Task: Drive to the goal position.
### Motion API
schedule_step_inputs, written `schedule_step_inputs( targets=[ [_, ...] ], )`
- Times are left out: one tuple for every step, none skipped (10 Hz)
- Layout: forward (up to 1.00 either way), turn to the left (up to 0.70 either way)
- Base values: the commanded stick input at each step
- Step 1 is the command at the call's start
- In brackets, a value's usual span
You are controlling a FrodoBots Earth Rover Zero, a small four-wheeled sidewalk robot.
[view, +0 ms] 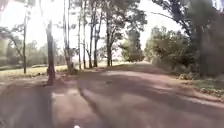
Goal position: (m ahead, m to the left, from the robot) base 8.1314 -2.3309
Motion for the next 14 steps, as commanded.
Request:
schedule_step_inputs(
  targets=[
    [1.00,-0.09],
    [1.00,-0.09],
    [1.00,-0.10],
    [1.00,-0.10],
    [1.00,-0.10],
    [1.00,-0.11],
    [1.00,-0.12],
    [1.00,-0.13],
    [1.00,-0.14],
    [1.00,-0.17],
    [1.00,-0.19],
    [1.00,-0.19],
    [1.00,-0.19],
    [1.00,-0.19]
  ],
)
